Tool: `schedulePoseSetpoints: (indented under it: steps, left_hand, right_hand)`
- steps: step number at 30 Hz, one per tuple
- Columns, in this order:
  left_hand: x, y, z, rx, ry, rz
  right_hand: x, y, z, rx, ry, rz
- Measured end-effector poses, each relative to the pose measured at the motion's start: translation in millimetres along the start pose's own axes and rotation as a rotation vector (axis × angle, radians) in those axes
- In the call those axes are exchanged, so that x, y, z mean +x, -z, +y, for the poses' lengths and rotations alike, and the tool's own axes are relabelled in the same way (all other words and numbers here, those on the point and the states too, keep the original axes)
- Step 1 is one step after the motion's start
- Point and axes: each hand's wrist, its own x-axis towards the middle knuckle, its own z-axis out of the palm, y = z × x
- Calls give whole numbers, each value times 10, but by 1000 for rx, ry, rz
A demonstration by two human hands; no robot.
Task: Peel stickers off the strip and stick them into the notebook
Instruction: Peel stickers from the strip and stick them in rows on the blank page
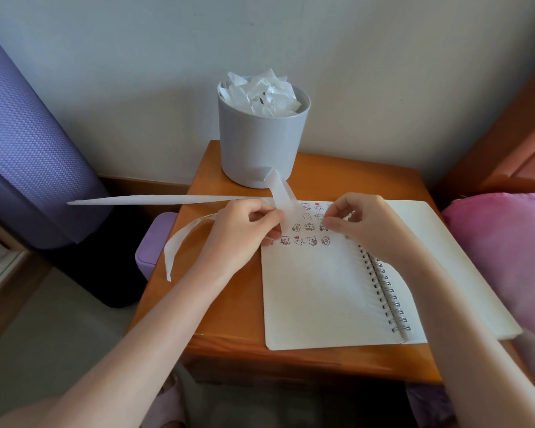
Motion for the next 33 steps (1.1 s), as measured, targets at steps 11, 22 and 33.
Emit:
schedulePoseSetpoints:
  steps: [11,22,33]
  left_hand:
    - [12,8,37,-115,13,43]
    - [-3,8,60,-197,35,18]
    - [-14,-11,46,-97,-11,-26]
  right_hand:
    - [-69,-149,-258,331,193,-62]
    - [-78,-161,-266,358,144,-7]
    - [-77,-165,-252,352,154,-3]
